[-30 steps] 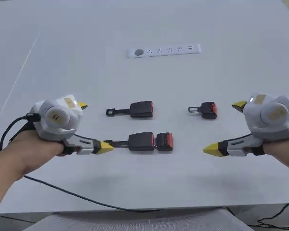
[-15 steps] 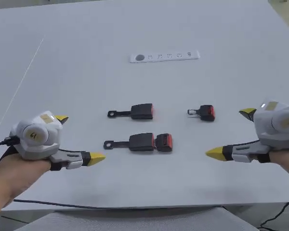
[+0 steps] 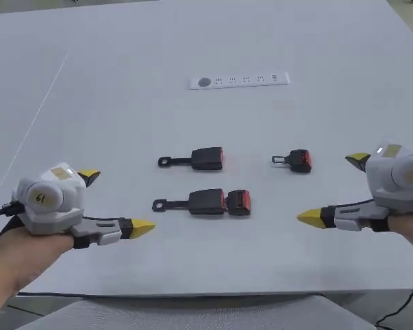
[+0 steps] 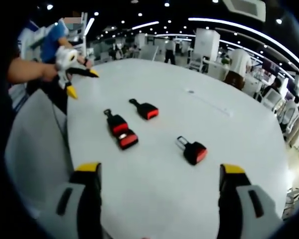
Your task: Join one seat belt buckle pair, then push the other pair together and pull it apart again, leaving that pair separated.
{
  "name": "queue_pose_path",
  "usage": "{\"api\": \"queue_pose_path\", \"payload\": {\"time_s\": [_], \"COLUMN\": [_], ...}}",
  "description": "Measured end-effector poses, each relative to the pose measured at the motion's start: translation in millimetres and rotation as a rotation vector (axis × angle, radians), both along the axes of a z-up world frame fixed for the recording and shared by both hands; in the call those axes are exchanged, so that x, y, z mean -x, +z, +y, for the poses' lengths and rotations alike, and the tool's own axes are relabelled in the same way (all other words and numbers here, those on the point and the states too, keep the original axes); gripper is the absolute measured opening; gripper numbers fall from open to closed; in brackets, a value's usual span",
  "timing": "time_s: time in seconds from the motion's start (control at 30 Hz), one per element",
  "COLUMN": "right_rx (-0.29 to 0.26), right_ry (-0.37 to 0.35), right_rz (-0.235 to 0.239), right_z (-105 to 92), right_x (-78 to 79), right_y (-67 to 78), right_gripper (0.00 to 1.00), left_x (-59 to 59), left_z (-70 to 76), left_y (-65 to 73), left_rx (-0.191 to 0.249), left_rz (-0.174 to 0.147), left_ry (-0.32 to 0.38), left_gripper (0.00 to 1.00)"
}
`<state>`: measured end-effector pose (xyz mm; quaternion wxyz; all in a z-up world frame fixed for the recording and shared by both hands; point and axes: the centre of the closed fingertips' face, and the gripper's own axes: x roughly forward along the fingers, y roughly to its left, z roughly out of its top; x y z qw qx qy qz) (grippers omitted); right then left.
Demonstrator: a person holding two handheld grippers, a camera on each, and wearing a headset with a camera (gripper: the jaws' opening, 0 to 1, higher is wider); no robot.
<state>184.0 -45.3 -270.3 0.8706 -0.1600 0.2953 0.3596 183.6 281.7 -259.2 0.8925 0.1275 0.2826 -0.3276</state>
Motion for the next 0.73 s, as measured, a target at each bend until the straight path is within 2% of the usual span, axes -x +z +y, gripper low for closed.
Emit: {"api": "queue_pose_path", "payload": {"time_s": [0.1,0.17,0.23,0.3,0.4,0.47,0.53,0.63,0.73], "right_rx": [-0.013,-0.019,-0.027,-0.017,-0.025,-0.024,-0.021,-0.027,-0.027], "right_ry": [-0.010,-0.016,-0.017,-0.014,-0.028,-0.034,-0.036,-0.040,-0.041], "right_rz": [0.000,0.008,0.038,0.025,0.020,0.024,0.038,0.024,0.019], "right_z": [-0.3,-1.6,-1.7,-3.5,-6.9,-8.5,-9.3,-8.5,-6.9], "right_x": [-0.8,-0.7,2.6,2.6,2.9,3.4,5.2,3.7,3.5], "right_y": [2.0,0.8,-2.7,-2.2,-0.5,-1.3,-3.0,0.9,2.7], "right_gripper": [1.00,1.00,1.00,1.00,1.00,1.00,1.00,1.00,1.00], "left_x": [3.7,7.2,11.9,15.6,17.1,17.3,16.9,20.8,22.0], "left_z": [-0.4,1.2,1.8,2.9,4.7,4.6,7.5,12.2,13.6], "left_y": [-1.1,-6.0,-9.8,-12.2,-10.3,-10.8,-11.2,-15.5,-13.2], "left_rx": [0.001,-0.021,-0.041,-0.045,-0.031,-0.021,-0.022,-0.029,-0.027], "left_rz": [0.004,0.017,0.013,0.025,0.014,0.020,-0.012,0.009,0.002], "left_ry": [-0.001,-0.007,-0.028,-0.026,-0.017,-0.005,-0.011,-0.004,-0.004], "left_gripper": [1.00,1.00,1.00,1.00,1.00,1.00,1.00,1.00,1.00]}}
